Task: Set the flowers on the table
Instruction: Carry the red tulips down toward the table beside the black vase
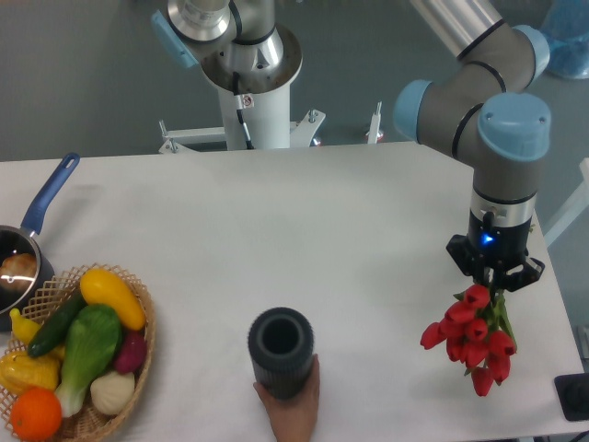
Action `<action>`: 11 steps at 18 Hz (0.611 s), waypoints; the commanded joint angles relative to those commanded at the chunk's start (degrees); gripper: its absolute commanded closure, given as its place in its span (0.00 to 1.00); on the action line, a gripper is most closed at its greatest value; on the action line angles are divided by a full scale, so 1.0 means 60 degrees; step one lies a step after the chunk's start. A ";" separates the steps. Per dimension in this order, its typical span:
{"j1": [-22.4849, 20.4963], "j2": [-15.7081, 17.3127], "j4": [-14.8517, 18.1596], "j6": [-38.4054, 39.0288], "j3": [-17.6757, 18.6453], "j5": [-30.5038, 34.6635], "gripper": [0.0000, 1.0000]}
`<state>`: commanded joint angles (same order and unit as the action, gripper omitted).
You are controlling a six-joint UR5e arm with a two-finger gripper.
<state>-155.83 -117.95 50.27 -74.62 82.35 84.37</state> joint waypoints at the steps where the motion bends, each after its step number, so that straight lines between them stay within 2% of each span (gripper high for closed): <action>1: 0.0029 -0.0015 0.0000 -0.0014 0.0000 0.0000 1.00; 8: 0.0146 -0.0058 0.0015 0.0029 0.0248 0.0276 1.00; 9: 0.0350 -0.0059 0.0102 0.0029 0.0249 0.0655 1.00; 11: 0.0789 -0.0073 0.0641 0.0015 0.0264 0.1476 1.00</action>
<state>-151.09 -118.39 54.12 -74.53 83.94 93.23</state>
